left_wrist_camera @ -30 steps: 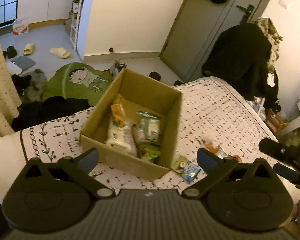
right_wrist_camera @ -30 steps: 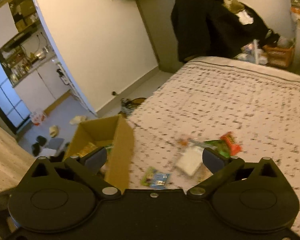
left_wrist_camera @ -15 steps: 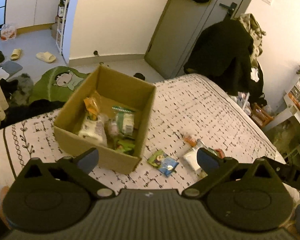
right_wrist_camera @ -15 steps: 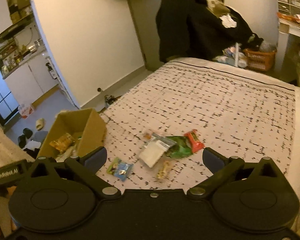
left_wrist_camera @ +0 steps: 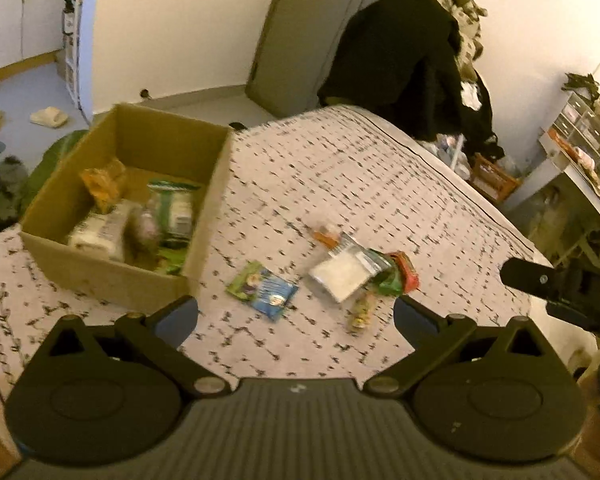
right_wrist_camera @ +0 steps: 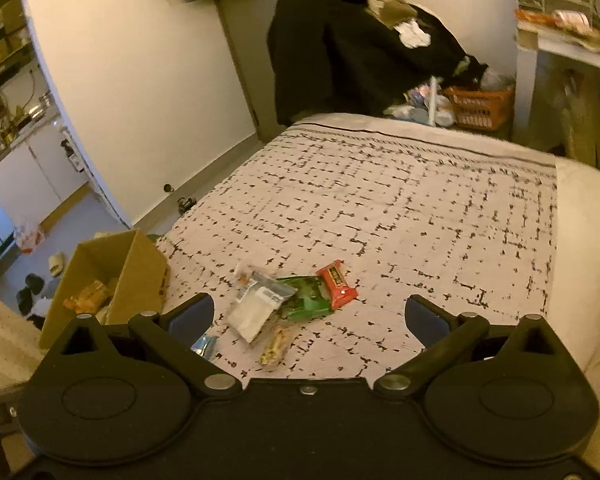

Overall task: Organize snacks
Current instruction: 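Move both grippers back over the remaining snacks on the bed, then grasp the blue-green nut packet with the left gripper while the right grasps the red candy bar, then carry both snacks over the box and open both grippers to drop them, then move both grippers back toward the white bag and green wrapper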

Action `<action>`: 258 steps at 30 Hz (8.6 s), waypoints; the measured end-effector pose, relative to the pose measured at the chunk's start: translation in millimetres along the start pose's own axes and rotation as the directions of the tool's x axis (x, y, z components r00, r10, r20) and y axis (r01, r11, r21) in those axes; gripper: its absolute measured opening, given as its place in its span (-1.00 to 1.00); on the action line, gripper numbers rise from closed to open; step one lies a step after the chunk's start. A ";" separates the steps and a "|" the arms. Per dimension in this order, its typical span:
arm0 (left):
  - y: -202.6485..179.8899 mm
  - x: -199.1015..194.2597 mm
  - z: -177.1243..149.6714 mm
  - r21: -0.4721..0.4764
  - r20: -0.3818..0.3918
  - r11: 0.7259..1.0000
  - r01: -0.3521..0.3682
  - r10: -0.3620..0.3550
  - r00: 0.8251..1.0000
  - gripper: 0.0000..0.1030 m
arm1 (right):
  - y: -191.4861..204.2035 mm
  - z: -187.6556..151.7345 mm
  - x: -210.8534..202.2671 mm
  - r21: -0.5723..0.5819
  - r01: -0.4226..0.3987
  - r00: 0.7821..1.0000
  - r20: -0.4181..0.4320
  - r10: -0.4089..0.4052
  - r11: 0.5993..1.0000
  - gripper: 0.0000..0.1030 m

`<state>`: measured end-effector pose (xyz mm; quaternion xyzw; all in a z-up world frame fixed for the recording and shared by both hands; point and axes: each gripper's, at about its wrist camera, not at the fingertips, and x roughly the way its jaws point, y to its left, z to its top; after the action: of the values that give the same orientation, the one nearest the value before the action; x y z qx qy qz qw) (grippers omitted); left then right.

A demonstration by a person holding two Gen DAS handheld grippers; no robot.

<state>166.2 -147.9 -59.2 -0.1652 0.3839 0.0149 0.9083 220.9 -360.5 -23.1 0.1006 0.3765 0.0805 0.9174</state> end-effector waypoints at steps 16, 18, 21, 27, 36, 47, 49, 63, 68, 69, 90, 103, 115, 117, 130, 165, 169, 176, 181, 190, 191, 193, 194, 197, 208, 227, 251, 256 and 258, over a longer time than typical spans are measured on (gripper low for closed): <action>-13.7 50.8 -19.7 -0.032 0.057 0.999 -0.015 0.017 0.998 0.90 | -30.0 9.3 60.9 0.145 -0.004 0.996 -0.086 0.016 0.989 0.53; -9.3 58.0 -20.7 -0.026 0.069 0.999 -0.036 0.037 0.997 0.85 | -26.5 8.6 69.9 0.118 -0.004 0.994 -0.106 0.016 0.993 0.44; -4.2 66.9 -21.8 -0.012 0.079 0.999 -0.052 0.053 0.995 0.78 | -22.3 11.0 78.9 0.054 -0.010 0.993 -0.115 0.016 0.998 0.39; 0.6 91.0 -24.4 -0.068 0.063 0.993 -0.094 0.098 0.993 0.77 | -26.9 13.2 95.7 -0.033 -0.029 0.992 -0.122 0.025 0.999 0.27; 8.7 123.0 -22.7 -0.231 0.060 0.953 -0.193 0.212 0.975 0.77 | -22.6 0.4 133.6 -0.203 -0.005 0.989 -0.147 -0.026 0.979 0.18; 10.8 143.8 -14.7 -0.323 -0.015 0.884 -0.337 0.352 0.936 0.67 | -13.9 1.7 174.6 -0.244 0.003 0.988 -0.151 -0.041 0.970 0.03; 9.1 145.1 -15.4 -0.309 -0.032 0.886 -0.346 0.354 0.935 0.67 | -11.3 -1.0 182.3 -0.263 0.004 0.986 -0.157 -0.047 0.965 0.03; 17.6 127.4 -15.9 -0.284 -0.063 0.910 -0.301 0.296 0.953 -0.45 | -8.5 -3.7 154.9 -0.262 0.042 0.986 -0.147 -0.083 0.964 -0.62; 20.5 109.1 -14.9 -0.304 -0.056 0.924 -0.230 0.224 0.973 -0.47 | 1.6 3.7 126.2 -0.236 0.053 0.992 -0.101 -0.079 0.970 -0.62; 19.2 103.9 -14.4 -0.296 -0.045 0.930 -0.220 0.217 0.975 -0.47 | 4.7 6.0 120.7 -0.229 0.051 0.993 -0.090 -0.074 0.972 -0.62; 36.9 -6.2 21.3 -0.267 0.165 0.961 -0.074 0.121 0.979 -0.47 | 80.5 -0.1 42.1 -0.081 -0.072 0.996 0.044 0.076 0.994 -0.62; 71.3 -37.0 31.8 -0.295 0.220 0.952 -0.082 0.152 0.964 -0.47 | 110.4 -11.0 31.3 -0.063 -0.126 0.989 0.068 0.130 0.990 -0.61; 93.9 -38.5 37.2 -0.323 0.229 0.941 -0.103 0.183 0.956 -0.47 | 123.8 -16.1 35.9 -0.108 -0.122 0.990 0.051 0.128 0.987 -0.61; 96.5 -38.1 37.3 -0.328 0.229 0.938 -0.108 0.190 0.955 -0.47 | 125.1 -15.1 36.1 -0.113 -0.122 0.990 0.055 0.129 0.986 -0.61; 118.3 -33.8 41.0 -0.353 0.228 0.927 -0.124 0.215 0.950 -0.47 | 144.6 -11.2 47.4 -0.132 -0.162 0.984 0.057 0.171 0.978 -0.61; 167.9 -13.2 42.3 -0.473 0.149 0.872 -0.128 0.223 0.963 0.09 | 200.2 -20.5 84.0 -0.194 -0.285 0.958 -0.042 0.282 0.939 -0.61; 171.8 -20.6 45.0 -0.471 0.146 0.871 -0.141 0.235 0.961 0.12 | 209.0 -21.1 95.2 -0.160 -0.340 0.940 -0.066 0.334 0.927 -0.61; 183.7 -38.5 50.0 -0.482 0.161 0.858 -0.175 0.283 0.945 0.32 | 221.9 -26.7 103.8 -0.110 -0.410 0.912 -0.081 0.403 0.905 -0.23; 186.4 -43.6 53.0 -0.489 0.149 0.852 -0.187 0.293 0.944 0.43 | 218.1 -26.7 87.6 -0.163 -0.357 0.934 -0.062 0.352 0.920 -0.02; 172.5 -51.6 54.5 -0.463 0.114 0.850 -0.251 0.338 0.934 0.73 | 194.9 -14.0 57.5 -0.207 -0.294 0.956 -0.059 0.288 0.933 0.25; 171.3 -52.1 54.3 -0.462 0.110 0.852 -0.245 0.329 0.938 0.77 | 191.0 -12.5 53.4 -0.207 -0.284 0.959 -0.053 0.279 0.936 0.34; 168.3 -52.6 54.3 -0.451 0.099 0.864 -0.225 0.298 0.949 0.84 | 183.4 -10.4 46.7 -0.209 -0.265 0.964 -0.039 0.263 0.941 0.43; 166.4 -52.8 54.5 -0.441 0.092 0.872 -0.213 0.279 0.956 0.85 | 179.8 -9.0 42.7 -0.210 -0.257 0.966 -0.032 0.256 0.943 0.47; 157.0 -54.3 53.6 -0.420 0.093 0.887 -0.192 0.252 0.963 1.00 | 173.7 -5.7 34.3 -0.235 -0.242 0.970 -0.018 0.244 0.941 0.60; 139.9 -64.1 52.0 -0.405 0.135 0.903 -0.146 0.217 0.967 1.00 | 122.6 -5.0 15.3 -0.237 -0.167 0.983 0.032 0.180 0.957 0.81; 100.0 -52.1 28.2 -0.273 0.071 0.956 -0.109 0.133 0.989 1.00 | 70.1 -7.2 -2.1 -0.197 -0.131 0.991 -0.026 0.128 0.972 0.86; 9.2 10.2 24.8 -0.081 0.057 0.995 0.050 -0.046 0.997 0.81 | -9.3 -19.2 61.6 0.237 -0.079 0.974 -0.188 0.125 0.968 0.23; 4.4 35.5 19.3 -0.082 0.000 0.996 0.037 -0.037 0.999 0.41 | -5.8 -26.2 91.9 0.272 -0.063 0.964 -0.231 0.129 0.960 0.20; 3.7 43.6 17.7 -0.082 -0.016 0.996 0.029 -0.030 0.999 0.38 | -4.9 -32.5 104.4 0.287 -0.056 0.959 -0.251 0.132 0.956 0.19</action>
<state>208.6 -143.2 -79.3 -0.2080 0.3883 0.0158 0.8976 271.7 -337.9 -117.4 0.2340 0.4991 0.0838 0.8302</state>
